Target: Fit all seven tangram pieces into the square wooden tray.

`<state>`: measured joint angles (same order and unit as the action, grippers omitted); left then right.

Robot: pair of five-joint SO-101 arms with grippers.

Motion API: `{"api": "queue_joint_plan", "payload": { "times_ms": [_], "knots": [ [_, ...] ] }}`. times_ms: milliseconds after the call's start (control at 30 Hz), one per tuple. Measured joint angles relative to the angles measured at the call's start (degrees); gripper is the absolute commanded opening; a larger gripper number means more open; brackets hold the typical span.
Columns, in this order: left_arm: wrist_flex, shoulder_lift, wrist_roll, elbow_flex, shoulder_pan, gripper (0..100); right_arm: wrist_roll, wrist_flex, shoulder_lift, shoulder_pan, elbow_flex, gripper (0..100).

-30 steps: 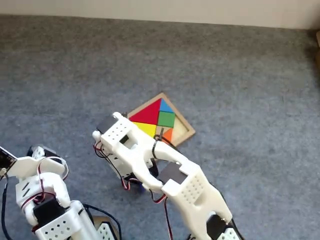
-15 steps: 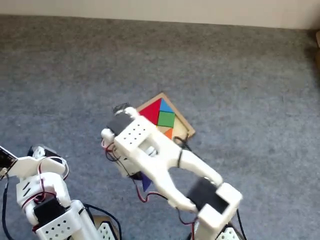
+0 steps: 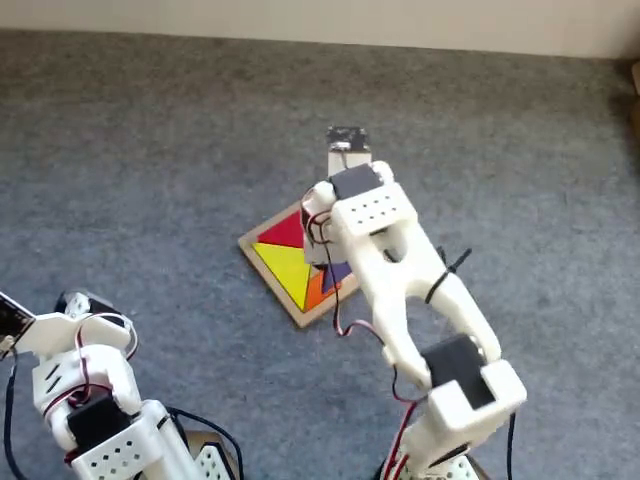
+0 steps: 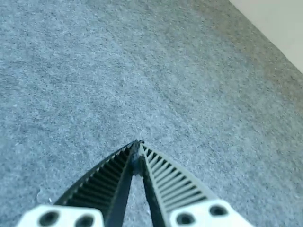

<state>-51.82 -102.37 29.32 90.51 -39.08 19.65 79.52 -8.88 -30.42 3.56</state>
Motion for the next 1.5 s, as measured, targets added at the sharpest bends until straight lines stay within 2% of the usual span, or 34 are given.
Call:
{"api": "queue_joint_plan", "payload": {
  "times_ms": [167, 333, 500, 667, 1067, 1133, 1333, 1500],
  "knots": [
    [0.0, 0.0, 0.0, 0.0, 0.0, 1, -0.4, -1.9, -7.2, 2.8, 0.1, 10.1],
    [0.0, 0.0, 0.0, 0.0, 0.0, 1, -4.7, -2.1, -10.5, 3.3, -1.2, 10.2],
    [0.0, 0.0, 0.0, 0.0, 0.0, 1, -5.6, -2.2, -11.2, 4.1, -4.7, 11.4],
    [0.0, 0.0, 0.0, 0.0, 0.0, 1, -5.6, -2.2, -11.2, 4.2, -5.8, 19.9],
    [0.0, 0.0, 0.0, 0.0, 0.0, 1, -5.6, -2.2, -11.3, 6.0, -8.5, 20.1],
    [0.0, 0.0, 0.0, 0.0, 0.0, 1, -5.6, -2.2, -11.3, 6.4, -9.4, 18.1],
    [0.0, 0.0, 0.0, 0.0, 0.0, 1, -5.6, -1.4, -11.3, 7.7, -9.6, 1.6],
    [0.0, 0.0, 0.0, 0.0, 0.0, 1, -5.7, -0.7, -11.3, 7.9, -9.6, 0.5]
  ]
}}
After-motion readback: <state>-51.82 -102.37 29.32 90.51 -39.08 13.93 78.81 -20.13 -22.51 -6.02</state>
